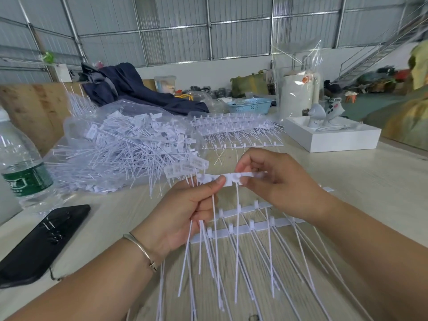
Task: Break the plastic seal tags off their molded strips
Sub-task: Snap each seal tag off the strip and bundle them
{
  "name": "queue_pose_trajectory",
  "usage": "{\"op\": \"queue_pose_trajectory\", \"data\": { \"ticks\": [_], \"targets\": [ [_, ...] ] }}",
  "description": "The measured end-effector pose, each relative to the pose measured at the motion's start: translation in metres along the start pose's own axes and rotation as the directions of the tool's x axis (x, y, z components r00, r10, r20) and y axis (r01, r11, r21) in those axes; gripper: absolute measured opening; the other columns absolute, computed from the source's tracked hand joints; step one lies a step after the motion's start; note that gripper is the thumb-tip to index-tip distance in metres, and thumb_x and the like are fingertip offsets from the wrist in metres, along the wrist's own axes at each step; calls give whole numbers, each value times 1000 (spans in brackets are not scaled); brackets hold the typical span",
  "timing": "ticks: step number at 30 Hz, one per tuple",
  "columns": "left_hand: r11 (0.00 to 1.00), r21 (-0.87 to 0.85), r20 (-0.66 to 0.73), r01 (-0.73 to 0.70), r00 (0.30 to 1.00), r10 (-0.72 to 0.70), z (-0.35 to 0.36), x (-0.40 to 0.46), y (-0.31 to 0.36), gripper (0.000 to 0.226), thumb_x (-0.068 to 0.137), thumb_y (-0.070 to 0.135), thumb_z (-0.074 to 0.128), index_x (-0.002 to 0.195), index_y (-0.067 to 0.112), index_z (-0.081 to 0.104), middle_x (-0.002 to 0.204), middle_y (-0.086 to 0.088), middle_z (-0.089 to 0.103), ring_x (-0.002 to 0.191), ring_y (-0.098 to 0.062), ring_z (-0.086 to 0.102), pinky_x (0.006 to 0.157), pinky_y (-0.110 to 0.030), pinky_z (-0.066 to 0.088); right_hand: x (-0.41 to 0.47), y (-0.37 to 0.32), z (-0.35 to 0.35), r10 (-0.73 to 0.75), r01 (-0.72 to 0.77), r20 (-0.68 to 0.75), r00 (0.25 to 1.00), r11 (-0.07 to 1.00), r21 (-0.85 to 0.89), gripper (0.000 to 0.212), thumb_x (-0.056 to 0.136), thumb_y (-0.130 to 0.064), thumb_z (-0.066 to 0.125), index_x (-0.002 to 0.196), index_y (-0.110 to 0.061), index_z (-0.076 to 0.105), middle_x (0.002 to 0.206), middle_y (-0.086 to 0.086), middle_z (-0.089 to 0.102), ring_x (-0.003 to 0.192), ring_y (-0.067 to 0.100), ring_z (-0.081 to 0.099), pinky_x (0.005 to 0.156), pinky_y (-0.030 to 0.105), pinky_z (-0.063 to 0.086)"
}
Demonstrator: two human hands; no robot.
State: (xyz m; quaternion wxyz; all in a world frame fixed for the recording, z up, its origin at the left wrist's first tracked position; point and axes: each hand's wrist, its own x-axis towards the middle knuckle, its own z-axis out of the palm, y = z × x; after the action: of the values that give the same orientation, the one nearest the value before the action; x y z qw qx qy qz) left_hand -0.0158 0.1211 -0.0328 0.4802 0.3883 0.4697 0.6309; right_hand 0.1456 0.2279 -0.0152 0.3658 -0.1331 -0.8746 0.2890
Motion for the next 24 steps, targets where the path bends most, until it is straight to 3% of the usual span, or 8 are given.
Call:
{"op": "queue_pose_trajectory", "data": {
  "ticks": [3,5,6,9,14,20,22,24],
  "targets": [
    [1000,0,-26,3,1000,-3,-1,0,-1,33,64,25,76,64,16,45,48,9,19,36,-3,16,32,-14,17,-1,-2,-2,-167,163,18,986,925,-345,8,93,-19,59,94,-13,63,76,-4,63,60,17,52,68,36,47],
    [1000,-15,-24,10,1000,-10,-2,0,0,34,65,23,75,66,16,42,51,7,16,36,-3,16,31,-14,17,1,-2,-5,-184,165,2,983,881,-444,18,91,-32,58,90,-15,66,71,-2,63,64,18,54,67,32,43],
    [1000,-28,-18,14,1000,-14,-2,0,1,34,66,23,74,68,16,41,55,5,13,36,-3,16,30,-13,18,1,-2,-7,-147,122,-31,989,904,-409,20,90,-36,62,88,-17,67,72,-3,64,68,17,57,68,32,44],
    [994,-105,26,36,999,-33,-2,-1,3,29,70,18,73,68,16,44,72,1,5,36,-1,17,29,-12,20,3,-2,-9,48,-47,-57,997,999,10,18,80,-31,76,82,-14,69,72,7,62,67,16,54,67,29,42],
    [969,-194,194,155,974,-117,-3,-3,5,29,71,20,78,78,14,51,65,6,25,37,0,23,31,-11,19,3,-6,-6,171,-177,48,984,931,318,35,67,-39,75,75,-6,68,77,37,51,71,25,41,72,36,32],
    [946,-232,444,226,890,-104,1,-9,8,22,71,25,86,80,16,68,61,9,35,42,-3,18,35,-11,18,1,-11,-6,112,-145,96,989,862,486,19,66,-27,74,68,-11,64,64,9,54,64,22,42,64,27,37],
    [940,-233,467,250,877,-117,5,-11,7,24,74,32,82,77,18,63,63,9,29,41,-1,18,35,-11,18,0,-14,-6,88,-130,105,991,840,526,18,67,-25,72,69,-10,63,61,0,57,59,11,46,61,17,40],
    [961,-146,429,235,890,-153,10,-11,3,29,77,46,73,69,21,61,60,10,30,39,2,22,35,-10,20,0,-16,-3,77,-127,114,990,828,545,17,69,-23,70,70,-8,62,62,0,59,59,10,49,61,16,42]
  ]
}}
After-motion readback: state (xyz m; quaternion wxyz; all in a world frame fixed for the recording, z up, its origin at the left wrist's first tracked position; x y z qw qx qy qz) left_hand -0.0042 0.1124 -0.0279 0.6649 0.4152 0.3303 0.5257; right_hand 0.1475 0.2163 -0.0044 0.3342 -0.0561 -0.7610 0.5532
